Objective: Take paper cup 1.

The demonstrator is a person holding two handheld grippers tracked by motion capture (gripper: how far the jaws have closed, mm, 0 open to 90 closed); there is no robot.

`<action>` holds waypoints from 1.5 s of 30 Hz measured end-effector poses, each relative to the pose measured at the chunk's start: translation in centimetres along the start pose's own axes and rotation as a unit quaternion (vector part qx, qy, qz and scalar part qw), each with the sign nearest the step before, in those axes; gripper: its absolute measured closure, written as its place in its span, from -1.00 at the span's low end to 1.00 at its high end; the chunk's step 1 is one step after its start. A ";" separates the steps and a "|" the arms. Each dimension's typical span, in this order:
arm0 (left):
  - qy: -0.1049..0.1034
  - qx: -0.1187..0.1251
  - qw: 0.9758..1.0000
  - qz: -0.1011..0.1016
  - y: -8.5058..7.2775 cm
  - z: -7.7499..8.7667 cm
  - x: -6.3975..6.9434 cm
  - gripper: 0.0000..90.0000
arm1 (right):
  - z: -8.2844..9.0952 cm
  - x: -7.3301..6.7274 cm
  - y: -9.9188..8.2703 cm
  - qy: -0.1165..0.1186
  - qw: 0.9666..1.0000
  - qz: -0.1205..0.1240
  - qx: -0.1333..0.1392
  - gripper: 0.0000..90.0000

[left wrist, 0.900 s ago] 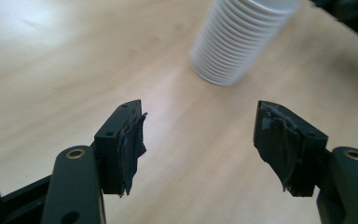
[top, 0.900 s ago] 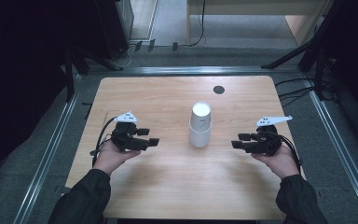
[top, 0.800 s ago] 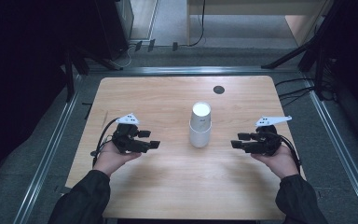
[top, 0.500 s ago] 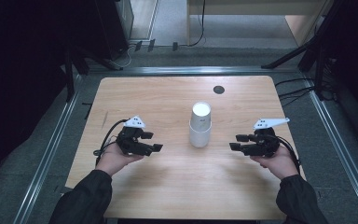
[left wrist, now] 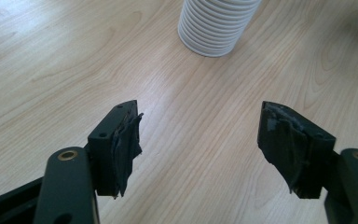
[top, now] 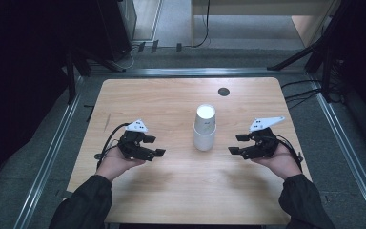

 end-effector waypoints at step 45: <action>-0.016 -0.009 1.000 -0.011 -0.2 -0.1 0.6 -0.41 | -2.8 1.0 12.9 0.092 0.979 0.151 -0.105 -0.44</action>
Point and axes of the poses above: each handheld gripper's, and its own axes: z roughly backward along the jaws, y roughly out of its top, x roughly to its right, the point moved 7 cm from there along -z, roughly forward along the jaws, and after that the axes turned 7 degrees about z, right-handed, at the moved point
